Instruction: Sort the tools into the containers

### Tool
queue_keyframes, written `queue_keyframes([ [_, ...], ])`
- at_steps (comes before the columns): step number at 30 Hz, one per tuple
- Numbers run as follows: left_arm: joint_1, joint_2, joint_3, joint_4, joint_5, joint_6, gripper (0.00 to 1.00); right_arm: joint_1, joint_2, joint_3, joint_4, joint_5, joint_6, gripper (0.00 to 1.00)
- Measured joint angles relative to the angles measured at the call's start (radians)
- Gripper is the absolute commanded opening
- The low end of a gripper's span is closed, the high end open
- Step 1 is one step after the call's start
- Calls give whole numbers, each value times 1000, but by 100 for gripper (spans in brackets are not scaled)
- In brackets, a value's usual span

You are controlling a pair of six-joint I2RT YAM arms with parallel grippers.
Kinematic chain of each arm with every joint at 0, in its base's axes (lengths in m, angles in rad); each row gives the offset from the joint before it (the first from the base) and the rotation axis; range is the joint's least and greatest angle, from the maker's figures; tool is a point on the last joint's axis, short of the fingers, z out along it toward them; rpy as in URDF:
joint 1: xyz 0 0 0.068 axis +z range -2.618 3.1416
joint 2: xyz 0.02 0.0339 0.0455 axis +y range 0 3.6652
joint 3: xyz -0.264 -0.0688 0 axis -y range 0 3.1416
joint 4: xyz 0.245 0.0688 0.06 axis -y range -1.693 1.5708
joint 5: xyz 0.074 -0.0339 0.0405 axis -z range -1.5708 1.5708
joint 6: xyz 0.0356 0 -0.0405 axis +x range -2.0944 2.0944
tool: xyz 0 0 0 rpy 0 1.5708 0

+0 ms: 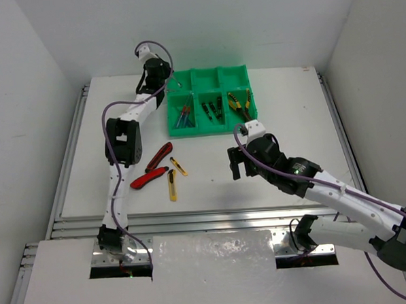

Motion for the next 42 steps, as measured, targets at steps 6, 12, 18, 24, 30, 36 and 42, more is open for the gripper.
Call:
queue_keyframes([
  [6, -33, 22, -11, 48, -86, 1, 34, 0, 1, -12, 24, -17, -10, 99],
  [12, -77, -56, -189, 143, -117, -14, 51, 0, 0, -18, 29, -26, -12, 99],
  [18, -97, -258, -397, 97, -169, -48, 68, 0, 6, -19, 31, -28, -14, 99],
  [24, -81, -531, -415, -2, -261, -67, 84, -1, 58, -19, 39, -51, -14, 99],
  [30, -73, -687, -383, -136, -233, -16, 92, -4, 142, -18, 39, -83, -12, 99],
  [36, -73, -989, -797, -280, -178, -40, 97, -5, 305, 103, 32, -169, -12, 99],
  [42, -73, -1331, -1104, -430, -109, -87, 98, -2, 499, 229, 45, -294, -34, 87],
])
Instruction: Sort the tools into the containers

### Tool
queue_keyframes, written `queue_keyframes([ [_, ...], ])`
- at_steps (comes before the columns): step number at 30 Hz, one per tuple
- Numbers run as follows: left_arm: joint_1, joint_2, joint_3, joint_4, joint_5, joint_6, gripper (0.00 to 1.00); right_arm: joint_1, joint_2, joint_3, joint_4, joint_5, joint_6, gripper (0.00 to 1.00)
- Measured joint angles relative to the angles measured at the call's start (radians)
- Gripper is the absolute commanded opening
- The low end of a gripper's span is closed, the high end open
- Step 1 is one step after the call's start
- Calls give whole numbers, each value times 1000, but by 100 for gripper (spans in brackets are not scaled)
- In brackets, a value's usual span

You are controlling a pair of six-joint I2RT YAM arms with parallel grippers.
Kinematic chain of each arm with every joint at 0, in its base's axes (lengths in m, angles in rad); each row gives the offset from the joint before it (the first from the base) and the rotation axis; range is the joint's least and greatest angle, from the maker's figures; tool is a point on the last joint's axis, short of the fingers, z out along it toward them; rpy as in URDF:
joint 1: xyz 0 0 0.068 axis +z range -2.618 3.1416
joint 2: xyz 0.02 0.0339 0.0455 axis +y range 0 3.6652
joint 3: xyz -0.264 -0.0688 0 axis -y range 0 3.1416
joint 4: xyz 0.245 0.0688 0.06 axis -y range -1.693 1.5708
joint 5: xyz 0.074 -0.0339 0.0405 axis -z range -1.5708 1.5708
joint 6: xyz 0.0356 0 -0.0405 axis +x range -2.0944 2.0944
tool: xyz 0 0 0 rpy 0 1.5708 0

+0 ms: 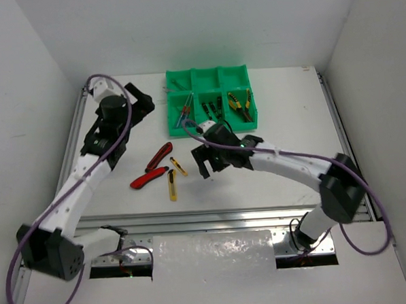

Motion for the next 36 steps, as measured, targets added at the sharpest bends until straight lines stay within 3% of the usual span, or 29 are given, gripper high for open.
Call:
queue_keyframes([
  [6, -2, -345, -85, -183, -1, -13, 98, 27, 387, 370, -29, -41, -36, 56],
  [10, -2, -524, -86, -270, 0, 32, 99, 38, 619, 609, -96, -43, -47, 49],
  [15, -2, -700, -166, -294, -39, 114, 100, 43, 777, 739, -152, -41, -58, 47],
  [23, -2, -647, -330, -344, -34, 175, 99, 50, 864, 841, -208, -31, -78, 34],
  [29, -2, -650, -336, -346, -18, 199, 100, 55, 865, 837, -216, -9, -89, 15],
  [30, -2, -661, -336, -346, -18, 201, 100, 55, 862, 831, -211, -5, -88, 6],
  [31, -2, -669, -336, -346, -17, 202, 100, 56, 858, 824, -204, -3, -89, 4],
  [36, -2, -697, -336, -332, -10, 208, 100, 56, 772, 695, -172, 11, -80, 4],
])
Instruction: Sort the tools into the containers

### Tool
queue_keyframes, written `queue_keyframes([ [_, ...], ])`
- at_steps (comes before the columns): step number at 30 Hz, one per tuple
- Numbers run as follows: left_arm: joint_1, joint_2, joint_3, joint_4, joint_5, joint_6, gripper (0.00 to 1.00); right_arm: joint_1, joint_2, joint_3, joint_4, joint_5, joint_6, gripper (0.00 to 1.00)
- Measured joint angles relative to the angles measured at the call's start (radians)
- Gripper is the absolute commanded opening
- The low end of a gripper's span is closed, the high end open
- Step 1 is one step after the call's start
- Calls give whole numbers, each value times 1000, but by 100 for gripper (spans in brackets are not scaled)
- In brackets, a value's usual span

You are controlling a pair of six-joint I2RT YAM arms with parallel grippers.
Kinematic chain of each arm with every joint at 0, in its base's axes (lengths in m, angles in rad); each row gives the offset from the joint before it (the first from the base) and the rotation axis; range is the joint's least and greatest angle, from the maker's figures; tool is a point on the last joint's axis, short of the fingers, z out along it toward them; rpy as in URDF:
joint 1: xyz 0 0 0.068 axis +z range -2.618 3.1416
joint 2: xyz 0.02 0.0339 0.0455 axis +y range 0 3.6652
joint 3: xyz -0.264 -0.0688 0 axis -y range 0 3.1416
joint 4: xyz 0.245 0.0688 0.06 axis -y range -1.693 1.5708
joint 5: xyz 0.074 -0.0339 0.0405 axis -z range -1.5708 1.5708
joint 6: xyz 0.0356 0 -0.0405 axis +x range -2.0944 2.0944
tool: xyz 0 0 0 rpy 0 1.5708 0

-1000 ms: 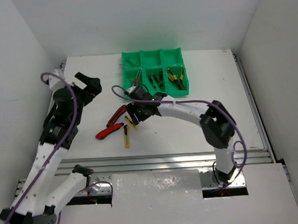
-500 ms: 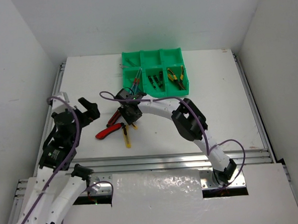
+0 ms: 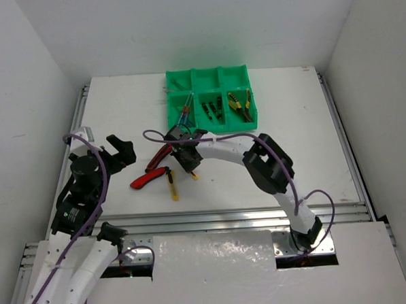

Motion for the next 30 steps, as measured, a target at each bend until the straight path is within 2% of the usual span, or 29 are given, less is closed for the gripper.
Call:
queue_keyframes([
  [5, 0, 12, 0, 3, 20, 11, 100, -26, -216, -198, -20, -10, -4, 3],
  [8, 0, 17, -1, 10, 40, 15, 100, -111, -337, -198, 1, -13, -17, 2],
  [10, 0, 26, -1, 14, 55, 18, 99, -200, -353, -126, 16, -14, -25, 0],
  [15, 0, 61, -1, 16, 87, 23, 99, -436, -208, 160, 153, -43, -39, 0],
  [18, 0, 65, -3, 18, 98, 27, 99, -519, -100, 268, 254, -83, -44, 0],
  [22, 0, 69, -8, 22, 110, 34, 99, -560, 38, 389, 348, -126, -48, 0],
  [26, 0, 71, -8, 28, 124, 38, 99, -564, 97, 398, 484, -168, -44, 1],
  [30, 0, 73, -8, 31, 146, 41, 99, -564, 174, 480, 594, -195, -40, 3],
])
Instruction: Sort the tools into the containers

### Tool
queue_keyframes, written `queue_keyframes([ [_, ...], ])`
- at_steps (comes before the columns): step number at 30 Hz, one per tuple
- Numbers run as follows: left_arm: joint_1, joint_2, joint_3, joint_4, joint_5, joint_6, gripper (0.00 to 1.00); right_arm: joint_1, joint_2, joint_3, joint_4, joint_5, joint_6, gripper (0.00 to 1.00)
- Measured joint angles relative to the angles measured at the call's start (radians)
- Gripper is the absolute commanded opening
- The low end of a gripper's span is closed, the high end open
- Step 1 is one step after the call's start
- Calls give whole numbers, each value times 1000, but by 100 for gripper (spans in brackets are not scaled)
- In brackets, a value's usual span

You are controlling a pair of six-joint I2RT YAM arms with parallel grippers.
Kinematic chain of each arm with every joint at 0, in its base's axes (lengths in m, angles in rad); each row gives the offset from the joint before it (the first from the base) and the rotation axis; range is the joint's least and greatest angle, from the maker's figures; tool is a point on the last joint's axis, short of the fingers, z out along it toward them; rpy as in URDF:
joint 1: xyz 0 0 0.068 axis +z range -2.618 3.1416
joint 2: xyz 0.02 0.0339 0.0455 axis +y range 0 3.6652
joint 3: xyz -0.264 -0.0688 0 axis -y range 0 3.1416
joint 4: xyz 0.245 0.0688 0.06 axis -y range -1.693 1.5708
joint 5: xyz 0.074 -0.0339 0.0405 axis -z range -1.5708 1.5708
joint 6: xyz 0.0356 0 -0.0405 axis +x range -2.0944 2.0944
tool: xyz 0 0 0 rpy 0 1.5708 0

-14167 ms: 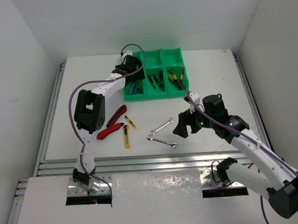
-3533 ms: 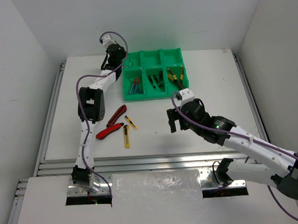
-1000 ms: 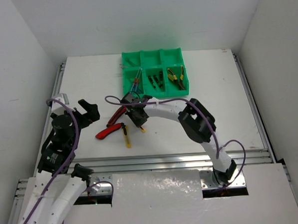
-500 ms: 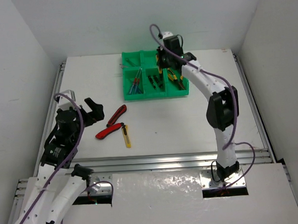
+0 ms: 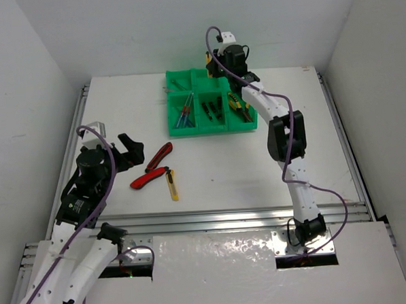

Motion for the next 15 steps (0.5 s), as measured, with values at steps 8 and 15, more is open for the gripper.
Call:
queue_keyframes([
  [8, 0, -2, -6, 5, 42, 4, 99, 0, 150, 83, 158, 3, -10, 25],
  [15, 0, -2, -6, 7, 64, 7, 99, 0, 219, 90, 148, 3, -55, 63],
])
